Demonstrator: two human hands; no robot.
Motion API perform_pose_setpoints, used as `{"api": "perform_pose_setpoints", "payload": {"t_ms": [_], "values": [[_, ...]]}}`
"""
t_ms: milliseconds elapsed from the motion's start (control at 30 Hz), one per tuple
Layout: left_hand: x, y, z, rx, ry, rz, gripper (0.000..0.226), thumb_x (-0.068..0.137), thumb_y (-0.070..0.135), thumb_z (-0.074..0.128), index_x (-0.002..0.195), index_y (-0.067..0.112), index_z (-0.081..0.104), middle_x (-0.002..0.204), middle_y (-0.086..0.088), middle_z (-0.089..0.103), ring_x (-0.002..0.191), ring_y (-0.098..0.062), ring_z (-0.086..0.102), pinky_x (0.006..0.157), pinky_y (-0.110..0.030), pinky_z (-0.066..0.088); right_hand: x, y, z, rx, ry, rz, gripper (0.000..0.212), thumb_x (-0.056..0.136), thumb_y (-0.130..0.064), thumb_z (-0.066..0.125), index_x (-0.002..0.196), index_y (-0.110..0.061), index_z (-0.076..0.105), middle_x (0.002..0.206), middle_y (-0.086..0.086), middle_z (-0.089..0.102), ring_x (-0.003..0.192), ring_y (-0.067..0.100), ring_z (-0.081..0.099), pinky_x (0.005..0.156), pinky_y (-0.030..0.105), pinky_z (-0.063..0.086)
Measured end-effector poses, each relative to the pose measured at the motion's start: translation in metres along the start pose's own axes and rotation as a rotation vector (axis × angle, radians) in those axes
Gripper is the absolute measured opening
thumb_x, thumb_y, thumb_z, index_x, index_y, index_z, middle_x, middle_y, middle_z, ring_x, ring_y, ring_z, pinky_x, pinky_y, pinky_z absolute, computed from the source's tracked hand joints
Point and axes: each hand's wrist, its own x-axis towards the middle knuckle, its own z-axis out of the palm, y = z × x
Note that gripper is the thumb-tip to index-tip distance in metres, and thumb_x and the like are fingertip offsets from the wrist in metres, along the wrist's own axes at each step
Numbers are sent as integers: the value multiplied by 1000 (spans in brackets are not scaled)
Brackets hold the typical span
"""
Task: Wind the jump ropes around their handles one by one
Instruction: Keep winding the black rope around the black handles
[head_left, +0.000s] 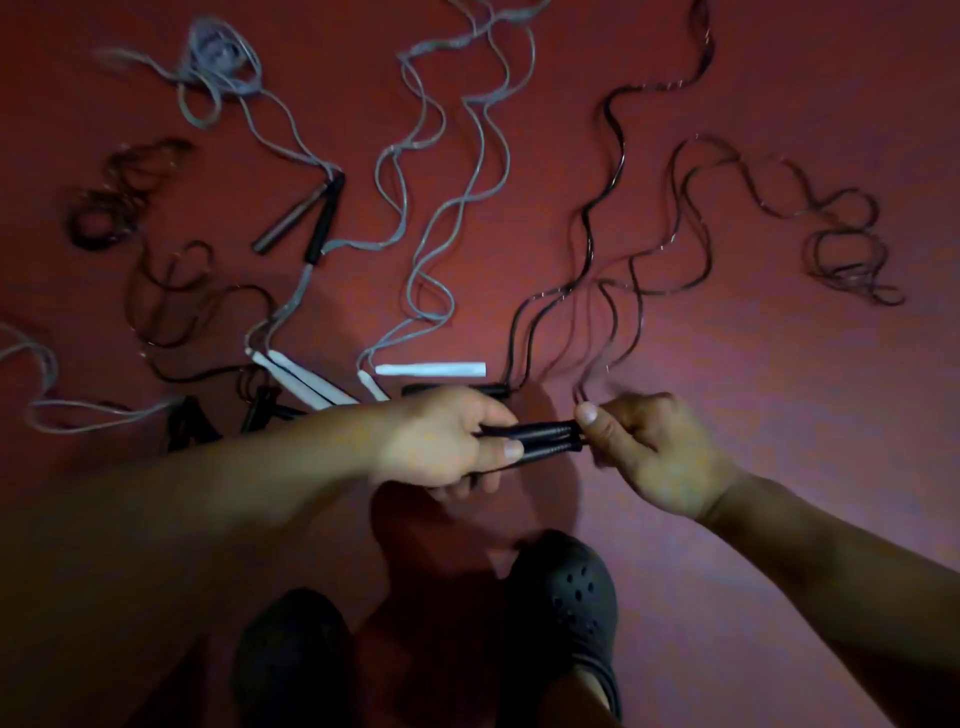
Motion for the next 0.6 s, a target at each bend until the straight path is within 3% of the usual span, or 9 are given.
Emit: {"api": "perform_pose_setpoints", "payload": {"t_ms": [67,167,267,367,433,533,600], "values": [[-34,27,-13,47,73,-14,14,102,21,51,92,22,60,71,2,63,50,-8,51,46,-20,46,-10,-33,-27,131,-49,108,65,92,-68,36,65,-13,58,51,-3,55,49,8,50,54,28,44],[-88,59,-24,82,195,-24,11,100,20,54,96,20,65,70,0,65,51,-12,52,44,-20,44,-31,-77,-68,419,-185,301,52,94,-54,44,81,-8,63,53,-4,52,46,9,42,47,23,35],[-147,90,-19,26,342,-4,12,99,18,57,97,14,68,65,2,68,55,-16,55,45,-23,43,-55,-124,-117,468,-280,338,43,101,-43,43,79,-10,60,56,3,50,44,13,39,42,21,30],[-202,122,3,-158,559,73,17,98,17,60,90,5,68,60,3,67,56,-17,58,56,-33,53,-78,-177,-161,477,-169,284,33,103,-34,45,82,-11,57,52,-1,39,41,11,31,40,21,27],[-224,137,16,-292,618,95,21,98,17,61,86,1,67,55,3,63,46,-9,55,50,-26,52,-82,-206,-176,478,-77,275,31,104,-31,43,81,-14,55,53,-2,37,41,9,29,42,22,25],[-251,159,32,-553,596,188,23,97,18,62,105,-3,67,70,-2,63,52,-10,57,46,-23,49,-86,-250,-185,530,83,267,30,104,-31,41,86,-13,59,56,-1,39,42,10,29,44,22,23],[-267,168,38,-712,522,277,22,98,23,60,113,9,67,76,-2,63,59,-14,61,50,-27,53,-87,-272,-186,622,199,274,30,104,-29,42,90,-11,62,58,0,40,43,11,29,44,22,22]]}}
